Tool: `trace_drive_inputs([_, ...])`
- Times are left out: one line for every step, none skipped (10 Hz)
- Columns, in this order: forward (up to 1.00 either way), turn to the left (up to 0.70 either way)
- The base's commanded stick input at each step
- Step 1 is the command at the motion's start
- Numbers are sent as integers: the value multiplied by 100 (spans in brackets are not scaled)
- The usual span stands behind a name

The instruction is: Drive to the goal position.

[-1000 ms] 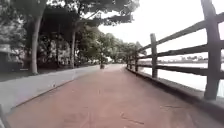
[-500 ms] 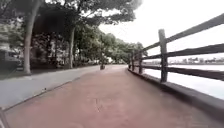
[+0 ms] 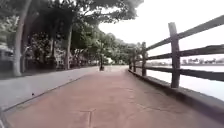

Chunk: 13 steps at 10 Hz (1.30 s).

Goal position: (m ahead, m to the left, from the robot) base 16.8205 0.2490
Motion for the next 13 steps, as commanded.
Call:
trace_drive_inputs([100, 0])
trace_drive_inputs([100, 0])
trace_drive_inputs([100, 0])
trace_drive_inputs([100, 0])
trace_drive_inputs([100, 0])
trace_drive_inputs([100, 0])
trace_drive_inputs([100, 0])
trace_drive_inputs([100, 0])
trace_drive_inputs([100, 0])
trace_drive_inputs([100, 0])
trace_drive_inputs([100, 0])
trace_drive_inputs([100, 0])
trace_drive_inputs([100, 0])
